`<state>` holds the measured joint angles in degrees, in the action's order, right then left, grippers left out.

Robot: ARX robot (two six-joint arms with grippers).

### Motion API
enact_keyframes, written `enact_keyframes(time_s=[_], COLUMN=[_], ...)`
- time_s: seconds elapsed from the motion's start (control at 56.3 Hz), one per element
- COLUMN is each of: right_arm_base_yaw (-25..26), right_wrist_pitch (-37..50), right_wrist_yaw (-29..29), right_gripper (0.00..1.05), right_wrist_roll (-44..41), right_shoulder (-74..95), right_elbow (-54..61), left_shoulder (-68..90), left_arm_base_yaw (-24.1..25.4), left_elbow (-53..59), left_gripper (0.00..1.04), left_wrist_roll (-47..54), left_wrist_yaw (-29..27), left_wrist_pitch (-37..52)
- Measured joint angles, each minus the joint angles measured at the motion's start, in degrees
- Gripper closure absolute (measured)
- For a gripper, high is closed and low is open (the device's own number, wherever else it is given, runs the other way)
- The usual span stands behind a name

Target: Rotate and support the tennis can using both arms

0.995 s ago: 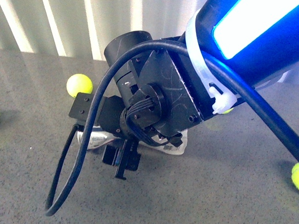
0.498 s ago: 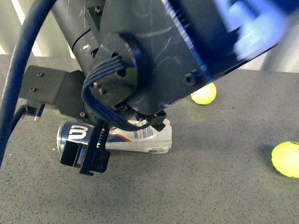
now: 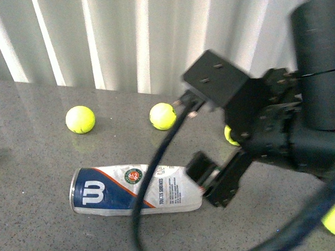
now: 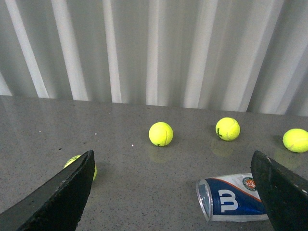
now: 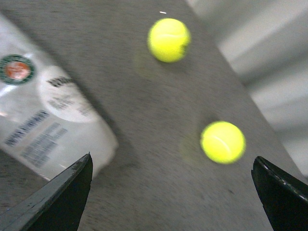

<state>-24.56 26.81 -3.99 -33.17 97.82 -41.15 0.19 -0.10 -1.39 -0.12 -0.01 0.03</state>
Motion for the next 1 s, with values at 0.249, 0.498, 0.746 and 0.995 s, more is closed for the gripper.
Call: enact_keyframes(time_s=[0.249, 0.498, 0.746, 0.995], right_arm_base_yaw=[16.87, 30.25, 36.13, 32.59], right_wrist_pitch=[9.40, 6.12, 3.67, -2.08], right_wrist_yaw=[-2.64, -0.44, 14.01, 11.45], right_gripper=[0.07, 0.07, 0.26, 0.68], right_wrist_roll=[11.37, 22.88, 30.25, 32.20], right_shoulder=[-15.17, -37.46, -60.89, -72.74], right_elbow=[14.29, 27.50, 37.48, 40.92], left_shoulder=[0.00, 0.00, 0.00, 0.00], left_arm_base_yaw=[0.00, 0.00, 0.00, 0.00], left_elbow=[0.00, 0.00, 0.00, 0.00], left_gripper=[0.07, 0.07, 0.07, 0.07], left_wrist_roll=[0.00, 0.00, 0.00, 0.00], left_wrist_yaw=[0.00, 0.02, 0.02, 0.00], left_wrist_pitch=[0.00, 0.00, 0.00, 0.00])
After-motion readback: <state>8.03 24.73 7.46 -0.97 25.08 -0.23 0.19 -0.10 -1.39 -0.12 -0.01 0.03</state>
